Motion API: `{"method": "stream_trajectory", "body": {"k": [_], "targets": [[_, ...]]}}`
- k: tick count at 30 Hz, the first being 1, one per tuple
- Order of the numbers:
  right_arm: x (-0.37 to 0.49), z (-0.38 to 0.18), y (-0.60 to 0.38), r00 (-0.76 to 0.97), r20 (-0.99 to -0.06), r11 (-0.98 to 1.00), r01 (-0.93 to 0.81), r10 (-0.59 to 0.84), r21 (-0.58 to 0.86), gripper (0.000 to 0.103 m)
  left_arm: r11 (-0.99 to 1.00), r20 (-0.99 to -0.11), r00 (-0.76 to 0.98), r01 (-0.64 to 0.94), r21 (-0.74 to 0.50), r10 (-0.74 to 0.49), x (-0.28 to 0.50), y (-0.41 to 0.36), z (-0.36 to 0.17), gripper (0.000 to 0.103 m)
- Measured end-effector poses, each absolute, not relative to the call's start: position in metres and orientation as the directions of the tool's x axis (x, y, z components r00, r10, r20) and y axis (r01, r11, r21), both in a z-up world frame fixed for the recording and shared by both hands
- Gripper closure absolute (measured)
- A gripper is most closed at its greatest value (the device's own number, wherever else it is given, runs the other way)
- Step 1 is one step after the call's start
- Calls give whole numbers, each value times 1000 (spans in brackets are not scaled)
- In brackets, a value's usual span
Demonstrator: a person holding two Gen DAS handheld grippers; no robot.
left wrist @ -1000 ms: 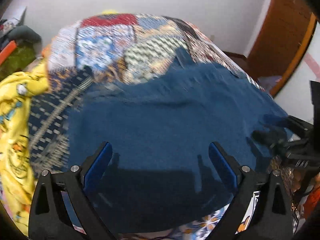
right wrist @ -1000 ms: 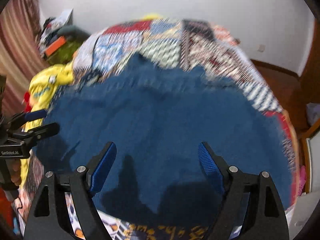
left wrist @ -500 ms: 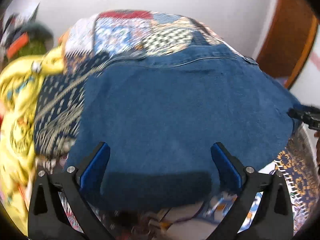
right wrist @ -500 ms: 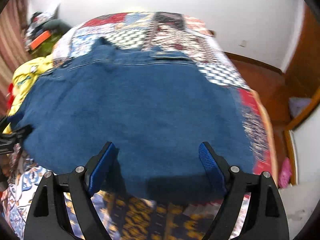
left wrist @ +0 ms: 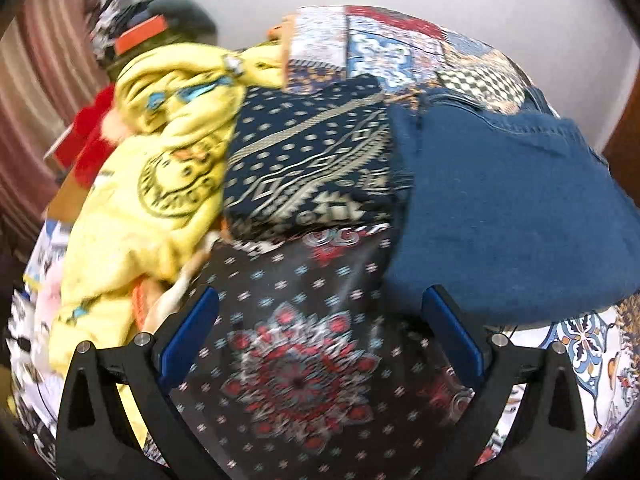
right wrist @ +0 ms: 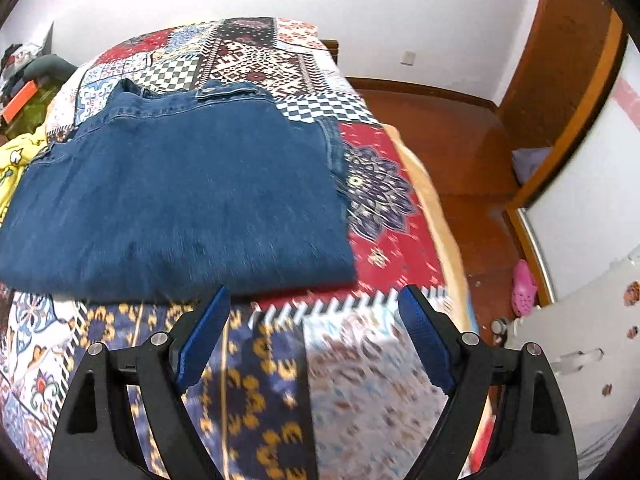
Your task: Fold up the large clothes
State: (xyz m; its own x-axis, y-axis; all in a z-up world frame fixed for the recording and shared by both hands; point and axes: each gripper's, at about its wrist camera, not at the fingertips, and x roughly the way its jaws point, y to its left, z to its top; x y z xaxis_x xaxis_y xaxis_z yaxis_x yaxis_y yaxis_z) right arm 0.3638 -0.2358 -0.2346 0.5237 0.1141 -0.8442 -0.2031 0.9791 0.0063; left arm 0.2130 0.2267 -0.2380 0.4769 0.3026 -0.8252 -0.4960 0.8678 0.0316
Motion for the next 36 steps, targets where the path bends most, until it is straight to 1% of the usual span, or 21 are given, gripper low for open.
{"method": "stream_trajectory", "body": {"k": [3,6,7,8,10,13,16,17,19,21,22,24,25,28,29,31,32,34,35,36], "targets": [[355,-223,-240,544,-830,980,-201,122,12,19,852,-813,494,-524,6,309,198,229,-223,0],[350,-210,-237,570,-809,977,-211,142,23,19,861,-800,544,-504,-70,253,188,220,-208,0],[348,-205,-234,581,-799,976,-217,152,28,19,866,-788,581,-482,-131,204,185,215,-203,0],[346,-201,-232,590,-791,974,-222,161,33,19,868,-783,597,-469,-163,175,185,211,-201,0],[346,-193,-224,608,-772,970,-238,184,45,18,868,-774,630,-422,-262,72,190,200,-199,0],[343,-187,-211,624,-750,963,-263,220,64,14,840,-760,644,-361,-405,-90,202,186,-213,0],[343,-189,-196,621,-740,951,-297,258,83,13,779,-740,637,-346,-523,-214,213,182,-236,1],[343,-191,-192,616,-742,948,-308,267,85,13,750,-735,633,-357,-557,-245,217,182,-246,4],[342,-196,-183,602,-748,940,-329,280,88,13,694,-721,629,-380,-611,-290,225,185,-264,15],[343,-202,-176,585,-757,933,-347,292,91,13,642,-716,619,-412,-646,-323,233,188,-280,19],[342,-203,-174,580,-759,931,-354,295,92,13,609,-698,626,-416,-675,-347,237,191,-287,20],[342,-207,-170,569,-766,926,-366,297,88,13,565,-663,661,-416,-713,-350,242,199,-292,21],[343,-209,-168,564,-771,926,-369,294,83,13,548,-647,678,-413,-728,-349,245,203,-293,27],[345,-213,-165,554,-781,928,-364,288,84,13,439,-597,722,-437,-785,-350,254,218,-308,29],[346,-214,-165,549,-785,930,-358,287,90,13,409,-583,737,-442,-799,-342,255,221,-310,31],[350,-218,-165,530,-798,935,-336,287,113,13,344,-557,768,-455,-822,-316,256,225,-312,41],[351,-219,-165,524,-800,936,-329,292,125,13,340,-559,769,-460,-820,-309,257,225,-311,45],[352,-219,-166,507,-801,934,-314,319,172,13,368,-584,765,-478,-797,-270,256,219,-300,58],[351,-218,-165,501,-800,932,-310,330,190,13,390,-597,764,-487,-782,-244,256,217,-292,61],[351,-216,-165,493,-799,927,-312,344,207,13,408,-604,764,-489,-771,-225,258,215,-282,67]]}}
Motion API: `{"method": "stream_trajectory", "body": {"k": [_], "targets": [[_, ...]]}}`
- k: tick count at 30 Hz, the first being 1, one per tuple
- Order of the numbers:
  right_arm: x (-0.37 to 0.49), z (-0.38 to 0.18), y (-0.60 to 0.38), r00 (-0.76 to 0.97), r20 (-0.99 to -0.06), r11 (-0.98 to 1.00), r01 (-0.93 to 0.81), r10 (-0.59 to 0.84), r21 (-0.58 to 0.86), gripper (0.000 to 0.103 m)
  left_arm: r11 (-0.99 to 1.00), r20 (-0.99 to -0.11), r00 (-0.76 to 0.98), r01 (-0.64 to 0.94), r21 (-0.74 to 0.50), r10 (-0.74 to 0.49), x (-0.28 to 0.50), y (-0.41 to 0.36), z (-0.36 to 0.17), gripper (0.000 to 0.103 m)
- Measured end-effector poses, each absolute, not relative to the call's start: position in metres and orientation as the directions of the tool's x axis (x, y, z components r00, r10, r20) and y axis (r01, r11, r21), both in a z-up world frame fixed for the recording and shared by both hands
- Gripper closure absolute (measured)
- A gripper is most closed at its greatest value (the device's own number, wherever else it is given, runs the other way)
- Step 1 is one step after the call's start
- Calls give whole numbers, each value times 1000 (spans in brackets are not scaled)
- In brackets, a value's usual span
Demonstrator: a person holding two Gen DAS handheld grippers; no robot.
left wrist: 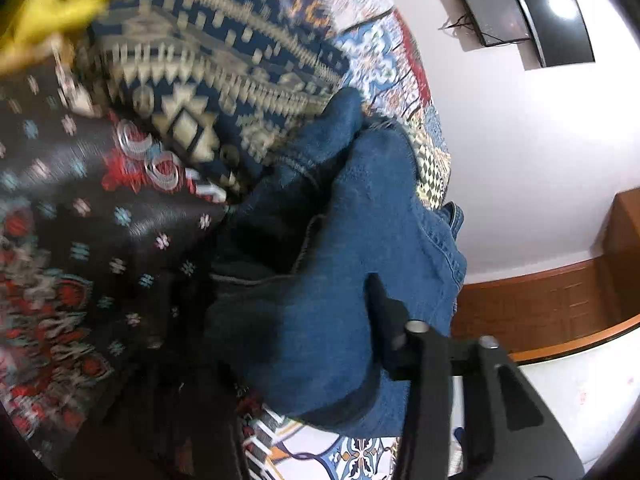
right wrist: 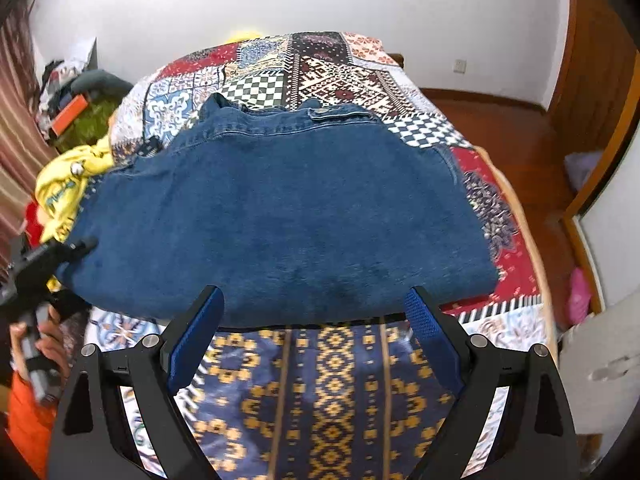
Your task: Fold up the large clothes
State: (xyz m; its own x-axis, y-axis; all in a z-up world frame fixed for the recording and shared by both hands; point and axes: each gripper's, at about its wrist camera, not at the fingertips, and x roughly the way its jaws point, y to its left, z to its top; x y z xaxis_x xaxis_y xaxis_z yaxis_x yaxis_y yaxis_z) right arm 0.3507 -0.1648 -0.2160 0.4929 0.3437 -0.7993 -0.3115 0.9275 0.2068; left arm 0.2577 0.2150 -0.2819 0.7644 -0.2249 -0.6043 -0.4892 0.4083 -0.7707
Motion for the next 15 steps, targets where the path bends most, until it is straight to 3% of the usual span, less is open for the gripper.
{"method": "stream_trajectory", "body": {"k": [3,11,15], "targets": [[348,-209,-164,480,-795,918,-320,370,234,13,463,-598,781,-469,-752,-180,256,211,-247,79],[340,-173,-137,495,-771,896,-387,401,218,13,676,-481,876,-326,-661,-48,241,198,-134,82],[340,-164,-100,475,-757,860,-458,450,224,10,770,-429,901,-318,-553,64,218,199,-94,82]]}}
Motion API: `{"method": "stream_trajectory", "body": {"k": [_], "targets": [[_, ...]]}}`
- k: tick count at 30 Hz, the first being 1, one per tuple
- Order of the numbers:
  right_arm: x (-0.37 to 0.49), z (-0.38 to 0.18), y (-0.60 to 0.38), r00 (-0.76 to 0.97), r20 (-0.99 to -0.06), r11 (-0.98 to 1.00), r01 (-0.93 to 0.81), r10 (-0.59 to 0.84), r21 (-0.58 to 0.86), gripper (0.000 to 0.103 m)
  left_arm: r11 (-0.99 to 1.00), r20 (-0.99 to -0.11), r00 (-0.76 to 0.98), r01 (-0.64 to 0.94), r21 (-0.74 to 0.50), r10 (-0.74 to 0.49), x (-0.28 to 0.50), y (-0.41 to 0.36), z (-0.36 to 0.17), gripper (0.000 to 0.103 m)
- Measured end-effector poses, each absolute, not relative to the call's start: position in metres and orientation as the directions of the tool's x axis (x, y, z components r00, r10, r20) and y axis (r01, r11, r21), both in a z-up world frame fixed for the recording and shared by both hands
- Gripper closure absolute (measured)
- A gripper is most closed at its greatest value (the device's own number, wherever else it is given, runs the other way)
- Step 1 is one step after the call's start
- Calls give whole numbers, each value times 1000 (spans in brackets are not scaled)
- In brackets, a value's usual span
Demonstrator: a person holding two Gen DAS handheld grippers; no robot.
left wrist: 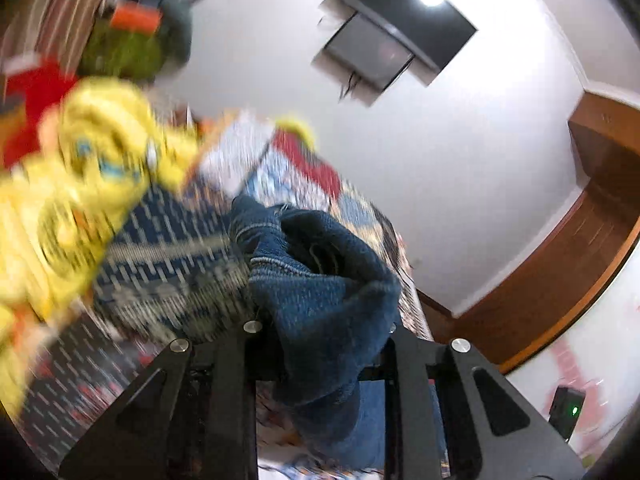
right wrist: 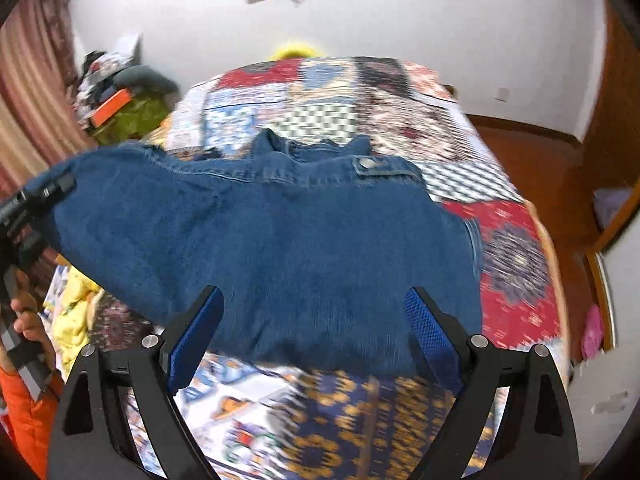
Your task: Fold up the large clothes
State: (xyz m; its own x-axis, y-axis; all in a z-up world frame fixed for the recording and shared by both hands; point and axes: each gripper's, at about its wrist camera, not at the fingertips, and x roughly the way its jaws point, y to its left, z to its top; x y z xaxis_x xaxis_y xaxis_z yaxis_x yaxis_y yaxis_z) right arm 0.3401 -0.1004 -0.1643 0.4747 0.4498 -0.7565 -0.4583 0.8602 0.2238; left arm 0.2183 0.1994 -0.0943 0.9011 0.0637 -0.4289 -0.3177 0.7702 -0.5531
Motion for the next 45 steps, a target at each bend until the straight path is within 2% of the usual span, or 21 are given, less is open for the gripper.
{"method": "stream_trajectory", "body": {"k": [5,13,20,24,28,33,36,38,41,45], "targets": [[347,-182,-36,378,-776,796,-551,506,250,9,815,-439,890,-342,-468,122,205,209,-88,82],[362,-235,34,188,-841,732,-610,507,305,9,814,-527,839,-398,-424,136,213,234,-137,82],[356,-245,34,179,-858,709,-654,482,262,9,842,-524,846,-352,-408,100,225,222,-128,82],[355,-227,4,196,-828,719,-623,525,309,9,886,-500,864,-274,-373,56,248,184,-105,83],[362,-209,-60,285,-787,773,-532,547,345,9,912,-479,878,-179,-369,-22,286,127,-87,83],[372,-194,-144,416,-801,883,-375,431,281,9,909,-490,850,-29,-415,-197,329,50,-95,83],[373,-183,-191,471,-797,917,-310,379,252,9,895,-541,786,33,-444,-298,351,6,-121,83],[369,-176,-225,504,-793,936,-259,342,239,9,900,-609,711,79,-429,-352,361,-27,-148,83],[365,-171,-255,528,-791,951,-197,309,240,9,940,-700,632,160,-300,-331,361,-68,-180,83],[360,-174,-275,535,-792,956,-150,294,253,9,938,-764,544,193,-288,-346,357,-78,-211,83]]}}
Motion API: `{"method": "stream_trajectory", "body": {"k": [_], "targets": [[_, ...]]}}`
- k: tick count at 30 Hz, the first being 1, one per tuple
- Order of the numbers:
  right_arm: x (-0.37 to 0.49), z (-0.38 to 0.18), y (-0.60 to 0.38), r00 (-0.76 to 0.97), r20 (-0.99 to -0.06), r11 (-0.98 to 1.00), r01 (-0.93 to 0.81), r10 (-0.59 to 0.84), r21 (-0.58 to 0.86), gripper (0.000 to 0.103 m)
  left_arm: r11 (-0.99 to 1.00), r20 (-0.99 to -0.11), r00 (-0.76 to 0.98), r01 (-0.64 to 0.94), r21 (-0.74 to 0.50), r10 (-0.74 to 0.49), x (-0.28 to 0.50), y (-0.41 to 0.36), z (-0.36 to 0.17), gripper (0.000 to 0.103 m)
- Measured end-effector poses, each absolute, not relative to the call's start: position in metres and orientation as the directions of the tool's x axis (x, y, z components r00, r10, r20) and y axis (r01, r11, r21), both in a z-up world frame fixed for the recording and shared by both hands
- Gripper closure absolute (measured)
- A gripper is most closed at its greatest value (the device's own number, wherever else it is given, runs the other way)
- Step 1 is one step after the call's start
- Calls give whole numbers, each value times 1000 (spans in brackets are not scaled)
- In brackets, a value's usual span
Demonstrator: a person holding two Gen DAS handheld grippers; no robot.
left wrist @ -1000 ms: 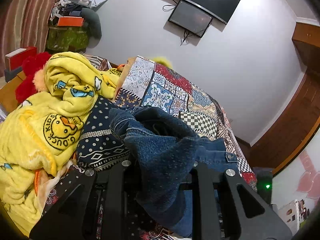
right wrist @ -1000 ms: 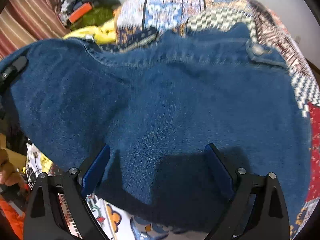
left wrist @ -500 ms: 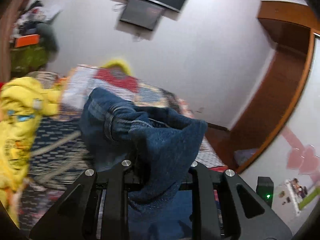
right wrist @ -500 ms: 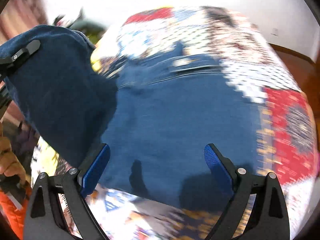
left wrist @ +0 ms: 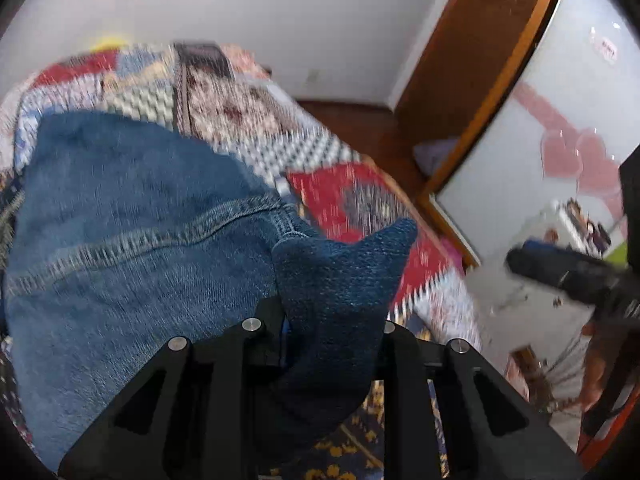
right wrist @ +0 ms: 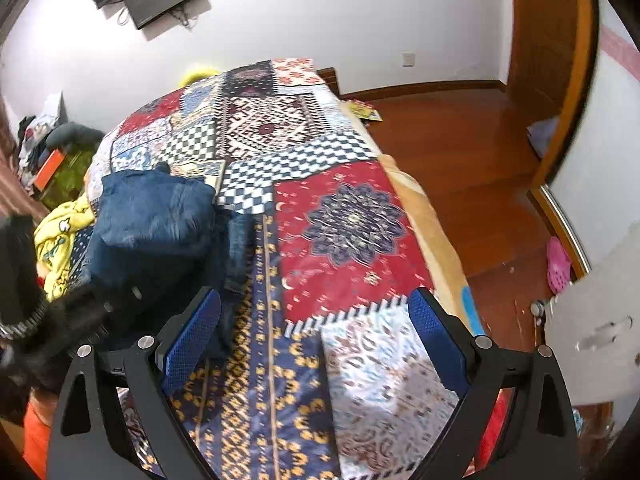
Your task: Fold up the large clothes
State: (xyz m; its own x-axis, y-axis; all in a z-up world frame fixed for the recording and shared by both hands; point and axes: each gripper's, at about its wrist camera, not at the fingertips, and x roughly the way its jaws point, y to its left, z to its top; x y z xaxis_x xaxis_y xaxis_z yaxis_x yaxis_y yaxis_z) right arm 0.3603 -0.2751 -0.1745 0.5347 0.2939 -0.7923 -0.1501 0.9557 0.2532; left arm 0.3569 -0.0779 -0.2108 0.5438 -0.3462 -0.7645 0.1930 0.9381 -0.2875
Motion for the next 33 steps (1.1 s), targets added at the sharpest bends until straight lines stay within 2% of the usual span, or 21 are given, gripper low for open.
{"method": "stream_trajectory", "body": {"k": [3,5,6,7,10,14,16,19,21,25,28,33], "targets": [[356,-177,-278,527,-793,952,-162,306,260,9,935,-775,525,229,-270,-353,345,-78,-213,82],[351,-173,-272,532,-784,947,-190,321,259,9,938,-784,522,262,-229,-337,335,-80,-206,74],[350,-169,-266,539,-776,945,-209,327,252,9,936,-785,519,275,-221,-338,331,-77,-203,66],[349,-166,-263,544,-771,943,-223,332,248,9,931,-786,512,287,-225,-347,327,-76,-199,58],[348,-158,-251,554,-750,929,-273,363,248,9,919,-779,494,277,-281,-387,315,-67,-185,44],[345,-149,-231,571,-713,909,-326,407,258,9,919,-739,547,214,-331,-394,300,-39,-155,40],[346,-147,-219,563,-700,894,-350,439,280,9,939,-713,615,163,-301,-335,291,-15,-139,28],[345,-152,-199,542,-697,877,-377,470,298,9,979,-701,689,62,-195,-183,286,19,-127,11],[346,-161,-186,516,-705,866,-394,487,309,9,988,-730,674,-2,-156,-114,286,38,-132,11],[350,-195,-165,436,-757,856,-413,486,312,9,985,-807,584,-64,-158,-92,286,62,-160,10],[350,-221,-168,399,-802,875,-385,444,293,9,994,-860,509,-64,-84,-40,283,62,-193,9],[346,-250,-189,377,-838,902,-334,395,275,4,992,-847,529,-68,-109,-56,265,65,-214,0]]}}
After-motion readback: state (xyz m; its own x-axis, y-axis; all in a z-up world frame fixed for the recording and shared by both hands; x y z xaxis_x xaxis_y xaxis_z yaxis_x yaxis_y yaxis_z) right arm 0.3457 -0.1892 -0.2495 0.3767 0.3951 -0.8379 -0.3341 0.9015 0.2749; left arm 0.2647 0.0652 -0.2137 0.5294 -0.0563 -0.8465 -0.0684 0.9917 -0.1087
